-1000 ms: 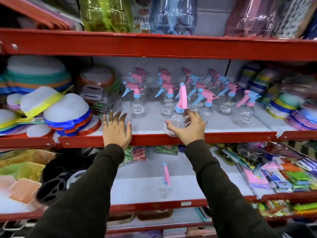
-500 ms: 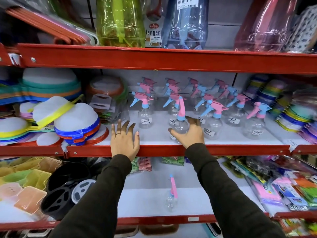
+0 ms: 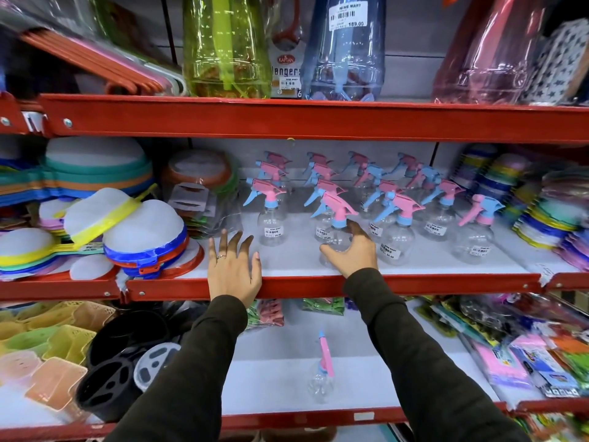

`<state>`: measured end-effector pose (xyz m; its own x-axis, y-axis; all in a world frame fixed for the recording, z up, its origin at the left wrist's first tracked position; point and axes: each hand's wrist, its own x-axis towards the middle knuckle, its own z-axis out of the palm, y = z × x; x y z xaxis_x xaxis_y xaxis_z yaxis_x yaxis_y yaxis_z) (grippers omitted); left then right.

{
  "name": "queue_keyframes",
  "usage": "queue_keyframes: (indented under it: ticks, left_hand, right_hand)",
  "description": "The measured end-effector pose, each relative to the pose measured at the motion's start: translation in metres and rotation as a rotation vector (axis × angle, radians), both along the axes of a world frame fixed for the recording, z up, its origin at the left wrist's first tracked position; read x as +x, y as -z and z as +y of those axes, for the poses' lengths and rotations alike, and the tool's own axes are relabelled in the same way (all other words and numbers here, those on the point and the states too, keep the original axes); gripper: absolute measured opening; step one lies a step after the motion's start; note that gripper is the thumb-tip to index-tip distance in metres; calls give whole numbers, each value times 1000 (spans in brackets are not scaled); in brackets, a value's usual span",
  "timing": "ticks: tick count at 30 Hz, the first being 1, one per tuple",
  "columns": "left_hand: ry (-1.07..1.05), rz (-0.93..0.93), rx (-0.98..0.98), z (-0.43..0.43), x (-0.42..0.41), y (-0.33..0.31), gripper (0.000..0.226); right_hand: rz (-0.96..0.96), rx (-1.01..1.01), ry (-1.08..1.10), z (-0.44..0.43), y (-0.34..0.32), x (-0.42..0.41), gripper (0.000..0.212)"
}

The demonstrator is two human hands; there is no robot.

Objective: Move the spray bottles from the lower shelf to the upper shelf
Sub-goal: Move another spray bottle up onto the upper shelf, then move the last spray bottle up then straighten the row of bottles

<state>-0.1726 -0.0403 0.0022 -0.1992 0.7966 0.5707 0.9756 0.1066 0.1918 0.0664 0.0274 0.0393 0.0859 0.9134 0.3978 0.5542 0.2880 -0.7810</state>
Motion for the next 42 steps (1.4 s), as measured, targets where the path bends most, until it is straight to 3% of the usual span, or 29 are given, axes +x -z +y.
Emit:
queue_keyframes:
  ticks: [3,10,20,27,31,35,40,42]
  left_hand:
    - [-1,2,-7,0,0,0,60]
    - [-6,6,-11,1,-1,1,61]
    - [-11,16,-6,0,0,1,61]
    - [-6,15,10,1,-1,1,57]
    - [-4,7,19,3,-1,2,55]
    - [0,-3,23,3,0,2,54]
    - [-14,12,4,4,0,3,55]
    - [-17,20,5,5,-1,3,54]
  right_hand:
    - [-18,6,85,-3,0,-2,88]
    - [-6,-3,90,1,9,-2,70]
    - [91,-16,-3,-7,12,2,87]
    - [187,281,25,-63,30,2,50]
    - [198,297,-33,-90,66,2,36]
    - [157,95,-45,-107,124,12,38]
    - [35,-438,-111,-116,199,26,67]
    - [-51,-590,-139,-115,219,23,69]
